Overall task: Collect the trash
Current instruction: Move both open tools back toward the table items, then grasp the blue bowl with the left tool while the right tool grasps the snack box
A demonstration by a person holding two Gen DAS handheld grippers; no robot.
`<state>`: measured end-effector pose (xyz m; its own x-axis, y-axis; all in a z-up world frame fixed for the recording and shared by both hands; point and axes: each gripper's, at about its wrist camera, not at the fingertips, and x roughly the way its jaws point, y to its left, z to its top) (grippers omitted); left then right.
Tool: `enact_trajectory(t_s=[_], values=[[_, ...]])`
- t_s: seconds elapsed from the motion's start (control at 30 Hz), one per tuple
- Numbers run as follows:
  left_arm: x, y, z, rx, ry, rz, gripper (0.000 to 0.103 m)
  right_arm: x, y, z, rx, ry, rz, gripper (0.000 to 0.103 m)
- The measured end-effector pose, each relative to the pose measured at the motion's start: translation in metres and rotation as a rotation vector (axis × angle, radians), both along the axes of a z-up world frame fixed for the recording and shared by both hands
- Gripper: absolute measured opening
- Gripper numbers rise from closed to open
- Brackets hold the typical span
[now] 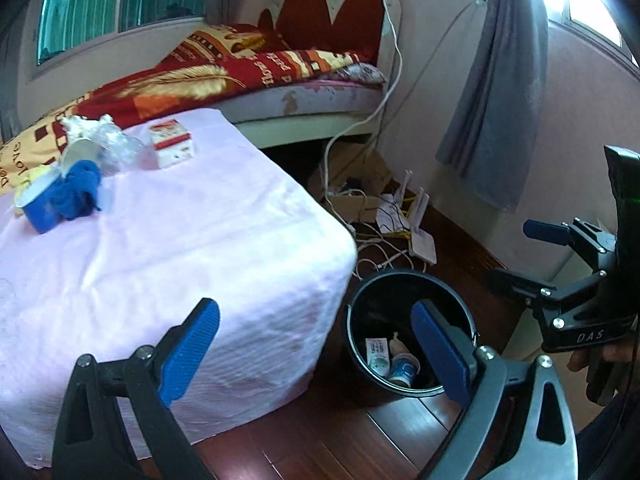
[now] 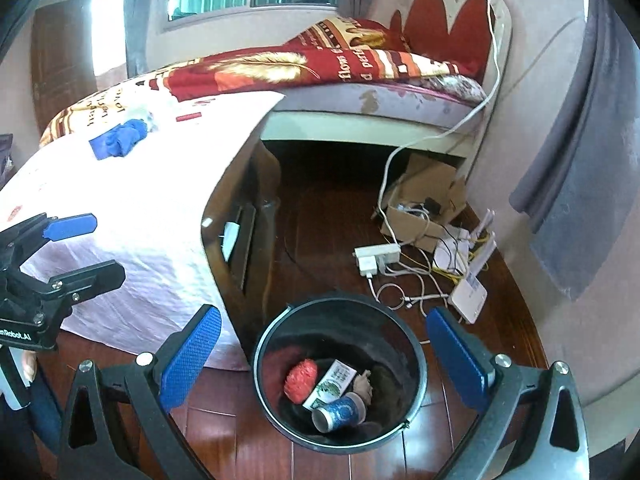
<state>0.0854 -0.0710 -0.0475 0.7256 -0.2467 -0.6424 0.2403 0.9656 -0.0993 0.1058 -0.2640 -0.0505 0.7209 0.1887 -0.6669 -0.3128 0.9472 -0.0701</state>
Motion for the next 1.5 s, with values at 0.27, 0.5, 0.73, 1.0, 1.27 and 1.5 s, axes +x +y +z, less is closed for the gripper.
enact_trajectory(t_s=[0.27, 0.5, 0.73, 1.0, 1.27, 1.5], values=[[-0.007, 0.038, 0.012, -0.012, -0.036, 0.059, 0.098, 0.004, 0.031, 0.015, 0.038, -0.052, 0.066, 0.103], [-0.009, 0.09, 0.017, -0.03, -0.057, 0.165, 0.098, 0.018, 0.071, 0.029, 0.089, -0.087, 0.116, 0.103], [-0.008, 0.161, 0.016, -0.015, -0.073, 0.308, 0.097, 0.036, 0.128, 0.041, 0.097, -0.075, 0.142, 0.103], [0.025, 0.229, 0.017, -0.005, -0.068, 0.419, 0.093, 0.067, 0.177, 0.053, 0.127, -0.063, 0.176, 0.103], [0.078, 0.256, 0.015, -0.019, -0.057, 0.462, 0.093, 0.123, 0.221, 0.049, 0.081, -0.054, 0.159, 0.096], [0.12, 0.261, 0.002, -0.013, -0.013, 0.47, 0.091, 0.187, 0.252, 0.037, 0.061, -0.001, 0.156, 0.093]])
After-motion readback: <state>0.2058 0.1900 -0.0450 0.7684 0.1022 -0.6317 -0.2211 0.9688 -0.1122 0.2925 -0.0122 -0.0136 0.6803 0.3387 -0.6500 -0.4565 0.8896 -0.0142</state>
